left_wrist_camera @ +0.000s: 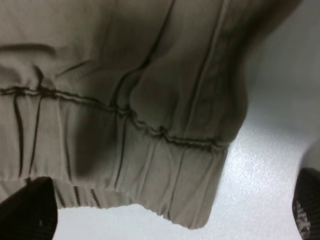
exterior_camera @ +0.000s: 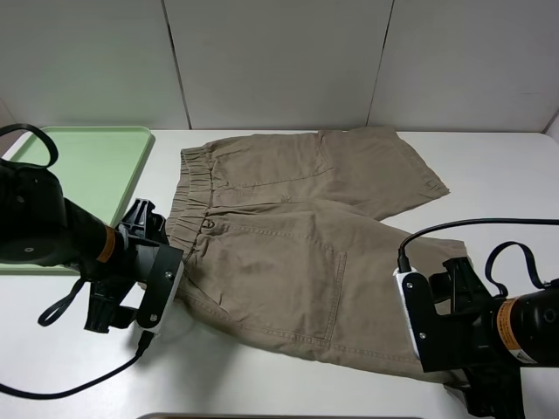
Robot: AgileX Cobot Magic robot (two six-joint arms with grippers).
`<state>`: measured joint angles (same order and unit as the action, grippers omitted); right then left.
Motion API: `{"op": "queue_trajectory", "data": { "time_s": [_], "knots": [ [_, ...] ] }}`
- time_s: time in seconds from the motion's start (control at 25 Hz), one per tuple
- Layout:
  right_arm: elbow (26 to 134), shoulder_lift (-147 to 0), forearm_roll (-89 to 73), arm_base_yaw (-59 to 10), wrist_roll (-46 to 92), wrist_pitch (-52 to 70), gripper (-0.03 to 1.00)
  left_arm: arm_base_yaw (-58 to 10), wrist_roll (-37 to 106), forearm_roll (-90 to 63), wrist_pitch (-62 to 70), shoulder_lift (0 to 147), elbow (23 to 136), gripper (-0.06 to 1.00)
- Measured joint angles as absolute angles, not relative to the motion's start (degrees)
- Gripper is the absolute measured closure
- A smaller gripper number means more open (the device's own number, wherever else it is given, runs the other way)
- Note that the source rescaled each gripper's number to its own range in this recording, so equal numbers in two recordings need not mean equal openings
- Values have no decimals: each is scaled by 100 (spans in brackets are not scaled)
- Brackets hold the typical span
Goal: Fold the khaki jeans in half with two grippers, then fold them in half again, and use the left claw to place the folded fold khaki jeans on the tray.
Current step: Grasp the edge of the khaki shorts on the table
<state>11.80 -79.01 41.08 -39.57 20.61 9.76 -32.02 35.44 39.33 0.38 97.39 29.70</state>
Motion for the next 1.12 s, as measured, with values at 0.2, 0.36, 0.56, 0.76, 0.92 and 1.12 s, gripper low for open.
{"op": "queue_trajectory", "data": {
  "time_s": [0.2,0.36,0.56,0.76,0.92,1.12],
  "knots": [
    [1180,-7901,4074,-3957,2061,890,-3,-3202,3538,3933,38,9739,2970,2],
    [1180,-7901,3993,-3957,2061,878,-3,-3202,3538,3933,38,9739,2970,2],
    [1180,-8180,4054,-3957,2061,832,-3,-3202,3501,3933,0,9855,2977,3],
    [1277,-8538,4232,-3957,2044,791,-3,-3196,3490,3950,-215,9959,3023,4],
    [1400,-8704,4276,-3957,1962,804,-3,-3196,3490,3955,-305,9968,3023,4],
    [1429,-8817,4388,-3957,1934,793,9,-3196,3485,3955,-376,9975,3028,4]
  ]
}}
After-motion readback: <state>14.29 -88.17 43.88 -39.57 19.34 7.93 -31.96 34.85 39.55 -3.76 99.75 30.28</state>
